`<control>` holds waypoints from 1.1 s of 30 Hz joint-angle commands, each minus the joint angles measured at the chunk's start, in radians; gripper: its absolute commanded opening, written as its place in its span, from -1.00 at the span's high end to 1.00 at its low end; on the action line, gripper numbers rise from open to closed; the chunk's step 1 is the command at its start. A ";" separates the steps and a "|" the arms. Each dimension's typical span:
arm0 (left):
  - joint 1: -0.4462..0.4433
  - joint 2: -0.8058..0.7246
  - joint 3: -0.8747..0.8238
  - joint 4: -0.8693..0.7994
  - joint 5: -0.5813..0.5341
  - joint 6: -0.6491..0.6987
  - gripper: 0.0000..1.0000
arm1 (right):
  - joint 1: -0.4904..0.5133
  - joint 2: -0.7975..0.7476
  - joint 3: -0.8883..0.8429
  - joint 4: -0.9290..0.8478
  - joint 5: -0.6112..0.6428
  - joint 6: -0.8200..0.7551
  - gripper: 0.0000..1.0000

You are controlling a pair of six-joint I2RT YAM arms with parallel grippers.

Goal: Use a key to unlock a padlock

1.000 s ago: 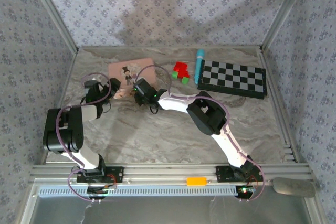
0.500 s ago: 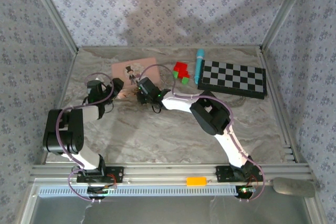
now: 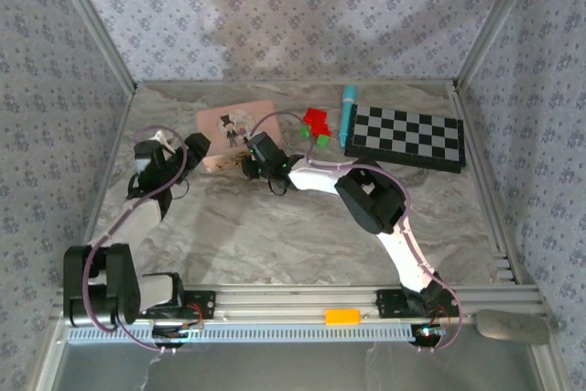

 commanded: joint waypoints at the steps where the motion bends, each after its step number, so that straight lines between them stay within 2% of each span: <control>1: -0.066 -0.031 -0.055 -0.069 -0.047 0.009 -0.54 | -0.008 -0.014 -0.021 -0.009 -0.022 0.032 0.60; 5: -0.129 -0.033 -0.096 -0.077 -0.168 0.005 -0.54 | -0.010 -0.021 -0.042 -0.009 -0.030 0.041 0.57; 11: -0.209 0.047 -0.128 -0.004 -0.268 -0.027 -0.54 | -0.011 -0.032 -0.061 -0.011 -0.040 0.051 0.41; 17: -0.231 0.188 -0.094 0.136 -0.282 -0.052 -0.43 | -0.014 -0.026 -0.065 -0.005 -0.050 0.052 0.46; 21: -0.242 0.224 -0.051 0.142 -0.317 -0.045 -0.40 | -0.019 -0.031 -0.066 -0.001 -0.071 0.054 0.43; 25: -0.243 0.201 -0.043 0.102 -0.369 -0.037 -0.41 | -0.034 -0.073 -0.088 -0.005 -0.096 0.052 0.20; 29: -0.236 0.132 -0.060 0.039 -0.414 -0.024 -0.47 | -0.051 -0.109 -0.063 -0.142 -0.072 0.089 -0.09; 33: -0.216 0.053 -0.082 -0.016 -0.454 -0.020 -0.53 | -0.042 -0.103 -0.032 -0.229 -0.061 0.152 -0.16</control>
